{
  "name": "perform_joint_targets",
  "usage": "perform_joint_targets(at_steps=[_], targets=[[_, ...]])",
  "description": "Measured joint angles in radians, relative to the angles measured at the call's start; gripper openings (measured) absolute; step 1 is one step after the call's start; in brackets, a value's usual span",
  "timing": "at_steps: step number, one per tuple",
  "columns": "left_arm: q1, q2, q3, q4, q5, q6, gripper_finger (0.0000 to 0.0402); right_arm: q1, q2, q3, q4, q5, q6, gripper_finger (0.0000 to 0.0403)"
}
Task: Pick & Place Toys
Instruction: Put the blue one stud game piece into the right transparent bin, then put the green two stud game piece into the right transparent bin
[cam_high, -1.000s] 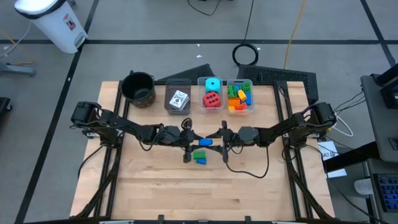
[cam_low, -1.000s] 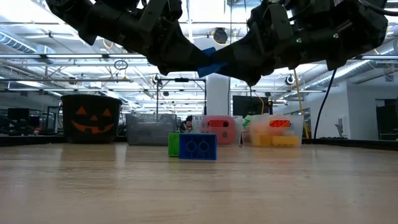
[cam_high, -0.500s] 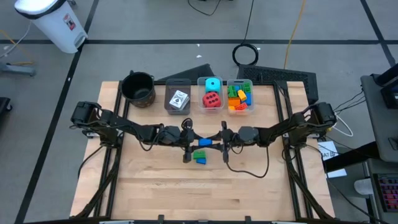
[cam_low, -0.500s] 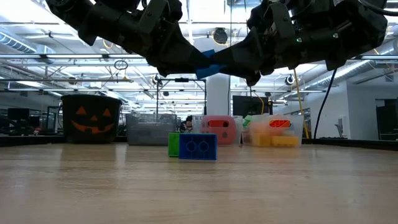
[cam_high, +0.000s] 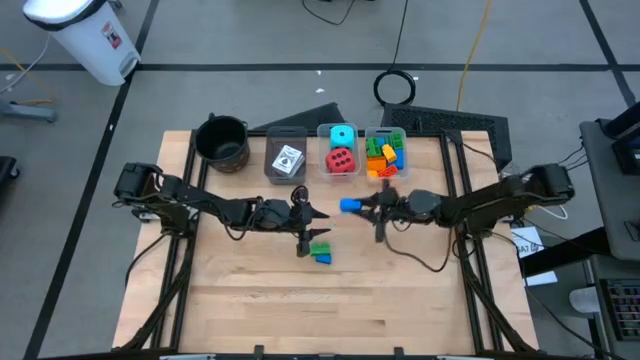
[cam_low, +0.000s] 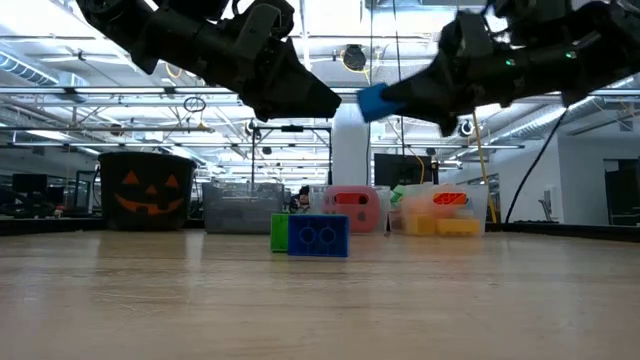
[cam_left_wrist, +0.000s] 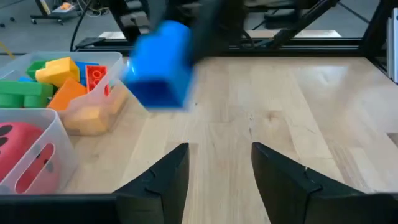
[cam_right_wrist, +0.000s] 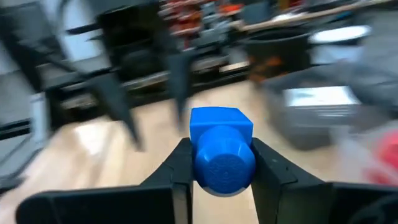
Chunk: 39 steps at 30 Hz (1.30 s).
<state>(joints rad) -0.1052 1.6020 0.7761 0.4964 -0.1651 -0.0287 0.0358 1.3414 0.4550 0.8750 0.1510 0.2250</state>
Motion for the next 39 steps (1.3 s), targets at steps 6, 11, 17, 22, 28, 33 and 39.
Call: perform_joint_targets(at_steps=[6, 11, 17, 22, 28, 33, 39], targets=[[0.0, 0.0, 0.0, 0.014, 0.006, 0.0, 0.0183, -0.11, -0.147, -0.108, -0.004, 0.239, -0.046, 0.0068], [0.001, 0.0, 0.0, 0.031, 0.008, 0.014, 0.0184, -0.316, -0.177, -0.155, -0.01, 0.296, -0.045, 0.0068], [0.008, 0.0, 0.0, 0.026, 0.008, 0.032, 0.0184, -0.557, -0.108, -0.157, 0.004, 0.221, 0.026, 0.0068], [0.015, 0.0, 0.0, 0.026, 0.008, 0.03, 0.0184, -0.675, -0.026, -0.156, 0.024, 0.213, 0.025, 0.0088], [0.015, 0.0, 0.0, 0.028, 0.008, 0.028, 0.0184, -0.725, 0.064, -0.156, 0.108, 0.142, 0.017, 0.0097], [0.015, 0.0, 0.0, 0.03, 0.008, 0.028, 0.0184, -0.729, 0.084, -0.153, 0.157, 0.127, 0.017, 0.0129], [0.015, 0.0, 0.0, 0.03, 0.008, 0.028, 0.0184, -0.73, 0.071, -0.115, 0.056, 0.01, 0.019, 0.0212]])
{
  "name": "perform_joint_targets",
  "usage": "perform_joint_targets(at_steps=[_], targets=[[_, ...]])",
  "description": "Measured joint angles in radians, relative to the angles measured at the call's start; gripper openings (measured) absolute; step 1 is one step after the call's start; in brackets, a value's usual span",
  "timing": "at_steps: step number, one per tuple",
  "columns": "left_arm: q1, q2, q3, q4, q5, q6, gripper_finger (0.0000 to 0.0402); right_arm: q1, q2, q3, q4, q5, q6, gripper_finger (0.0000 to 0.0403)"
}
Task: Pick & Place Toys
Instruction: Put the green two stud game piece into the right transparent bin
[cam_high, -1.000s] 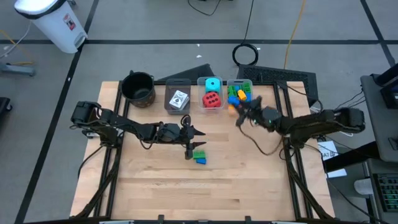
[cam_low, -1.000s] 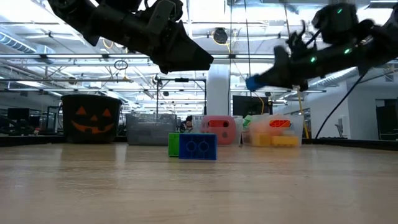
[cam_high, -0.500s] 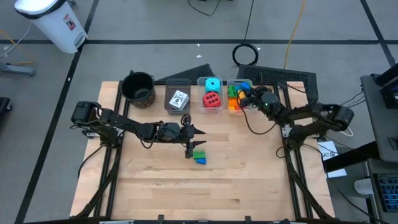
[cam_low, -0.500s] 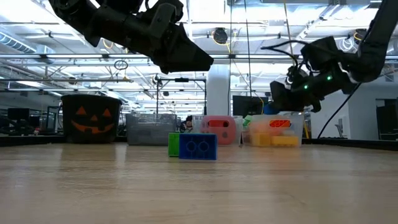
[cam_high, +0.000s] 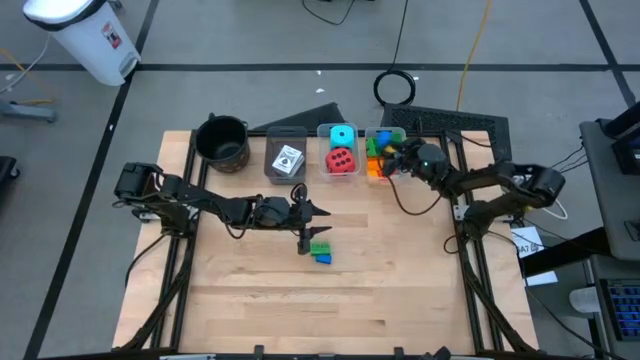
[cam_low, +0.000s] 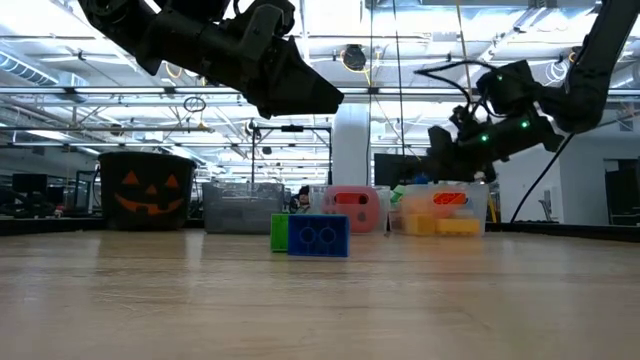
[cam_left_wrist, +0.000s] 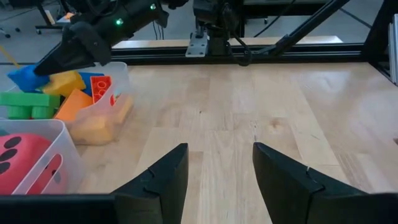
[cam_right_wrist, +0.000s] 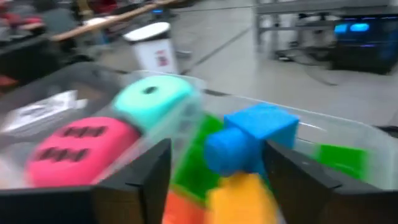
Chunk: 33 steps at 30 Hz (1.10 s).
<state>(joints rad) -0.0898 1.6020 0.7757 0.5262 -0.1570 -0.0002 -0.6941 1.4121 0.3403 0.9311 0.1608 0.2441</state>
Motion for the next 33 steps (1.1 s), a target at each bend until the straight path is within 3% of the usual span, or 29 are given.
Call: perform_joint_targets(at_steps=[6, 10, 17, 25, 28, 33], targets=[[0.0, 0.0, 0.0, -0.004, 0.0, 0.003, 0.0184, 0.03, -0.056, 0.025, -0.002, -0.143, -0.003, 0.0289], [0.0, 0.0, 0.0, -0.082, 0.009, 0.004, 0.0184, 0.095, -0.146, 0.025, -0.003, -0.187, -0.045, 0.0311], [-0.014, 0.001, -0.001, -0.324, 0.135, -0.005, 0.0184, 0.321, -0.306, 0.025, -0.026, -0.242, -0.056, 0.0302], [-0.074, 0.001, -0.001, -0.36, 0.137, -0.009, 0.0184, 0.607, -0.363, 0.025, -0.139, -0.239, -0.122, 0.0278], [-0.11, 0.011, -0.001, -0.398, 0.074, -0.024, 0.0184, 0.682, -0.362, 0.025, -0.143, -0.231, -0.15, 0.0274], [-0.129, 0.068, -0.001, -0.385, -0.083, -0.08, 0.0184, 0.76, -0.362, 0.025, -0.161, -0.103, -0.222, 0.0273]])
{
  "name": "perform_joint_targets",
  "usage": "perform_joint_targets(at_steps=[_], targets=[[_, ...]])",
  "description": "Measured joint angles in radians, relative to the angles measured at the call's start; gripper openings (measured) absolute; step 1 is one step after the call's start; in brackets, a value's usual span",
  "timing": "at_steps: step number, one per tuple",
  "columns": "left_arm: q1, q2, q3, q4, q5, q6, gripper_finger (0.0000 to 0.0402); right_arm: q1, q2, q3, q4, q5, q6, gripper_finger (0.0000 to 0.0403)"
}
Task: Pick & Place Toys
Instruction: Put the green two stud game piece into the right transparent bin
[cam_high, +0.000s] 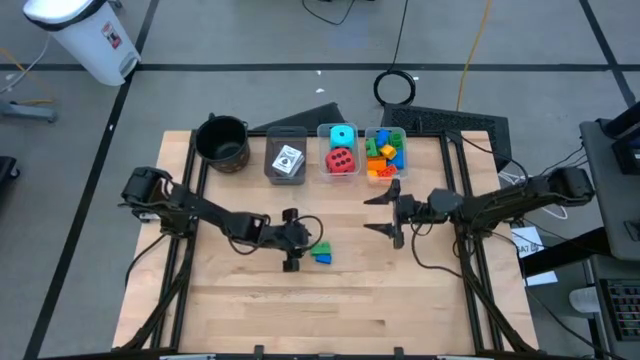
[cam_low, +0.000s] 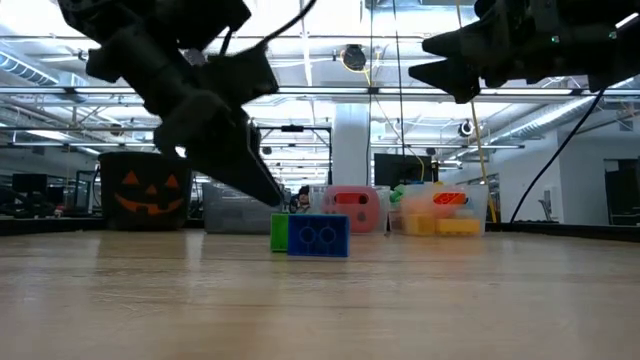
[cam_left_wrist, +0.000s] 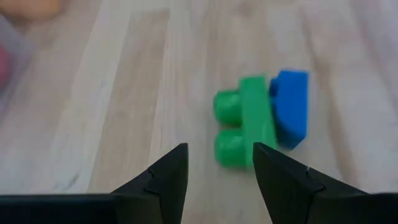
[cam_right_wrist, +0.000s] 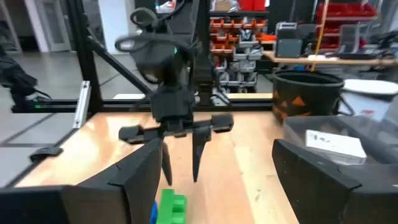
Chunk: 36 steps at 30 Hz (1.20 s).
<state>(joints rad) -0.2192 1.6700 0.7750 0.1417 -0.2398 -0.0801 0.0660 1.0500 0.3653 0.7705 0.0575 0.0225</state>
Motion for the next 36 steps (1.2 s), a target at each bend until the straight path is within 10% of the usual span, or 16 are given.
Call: perform_joint_targets(at_steps=[10, 16, 36], targets=[[0.017, 0.052, 0.001, 0.034, -0.023, -0.077, 0.0264, 0.015, 0.003, -0.001, -0.013, 0.021, -0.005, 0.0279], [0.017, 0.053, 0.001, 0.064, 0.131, -0.018, 0.03, 0.015, 0.003, -0.001, -0.02, 0.021, -0.005, 0.0279], [-0.012, 0.057, 0.0, 0.141, 0.076, -0.234, 0.0286, 0.015, 0.003, -0.001, -0.02, 0.02, 0.003, 0.0279]])
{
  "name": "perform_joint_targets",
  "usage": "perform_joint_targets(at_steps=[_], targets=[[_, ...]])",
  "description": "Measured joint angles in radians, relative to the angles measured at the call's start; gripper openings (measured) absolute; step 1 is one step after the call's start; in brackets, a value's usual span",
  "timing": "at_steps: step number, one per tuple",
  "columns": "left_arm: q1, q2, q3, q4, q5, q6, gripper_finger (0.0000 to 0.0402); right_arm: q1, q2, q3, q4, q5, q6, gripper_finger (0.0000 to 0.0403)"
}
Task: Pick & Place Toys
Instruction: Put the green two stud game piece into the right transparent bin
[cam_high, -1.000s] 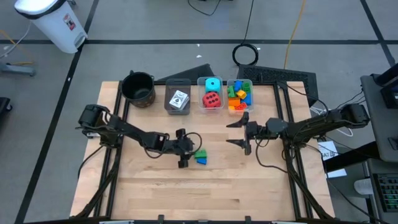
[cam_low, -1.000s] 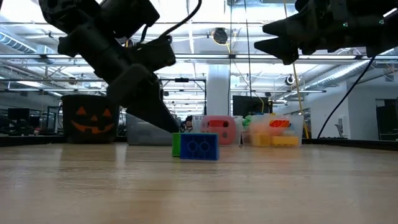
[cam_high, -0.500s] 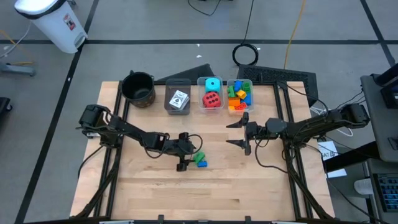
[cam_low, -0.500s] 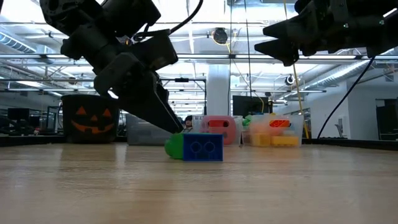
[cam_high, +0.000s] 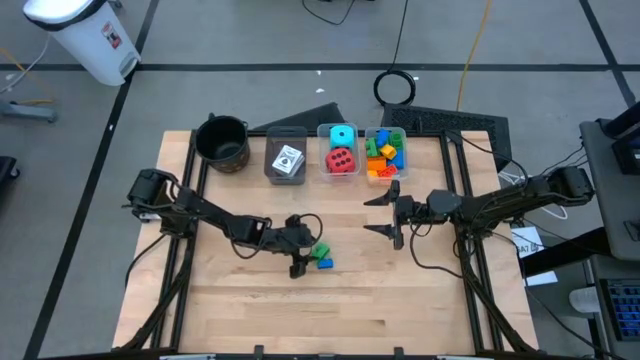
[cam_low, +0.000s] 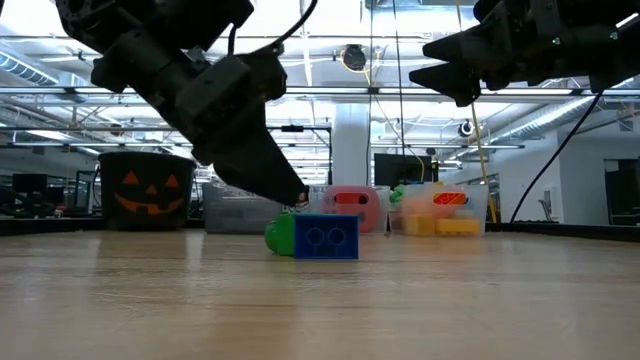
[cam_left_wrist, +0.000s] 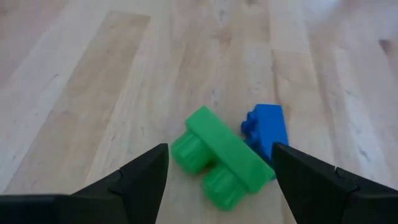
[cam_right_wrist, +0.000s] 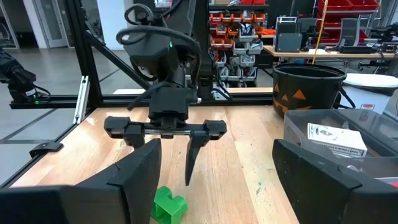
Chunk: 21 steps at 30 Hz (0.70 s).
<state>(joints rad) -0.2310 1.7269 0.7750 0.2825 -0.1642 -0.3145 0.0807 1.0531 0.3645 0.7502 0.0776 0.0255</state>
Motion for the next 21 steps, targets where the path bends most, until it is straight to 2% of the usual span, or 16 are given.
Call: perform_joint_targets(at_steps=[6, 10, 21], targets=[[0.002, 0.023, 0.002, -0.006, -0.019, -0.037, 0.0285, 0.0, 0.0, 0.0, 0.0, 0.0, 0.0, 0.0279], [0.011, 0.034, 0.003, 0.026, 0.014, -0.061, 0.0285, 0.0, 0.0, 0.0, 0.0, 0.0, 0.0, 0.0279], [0.043, 0.083, 0.008, 0.038, 0.027, -0.115, 0.0285, 0.0, 0.0, 0.0, 0.001, 0.0, 0.015, 0.0279]])
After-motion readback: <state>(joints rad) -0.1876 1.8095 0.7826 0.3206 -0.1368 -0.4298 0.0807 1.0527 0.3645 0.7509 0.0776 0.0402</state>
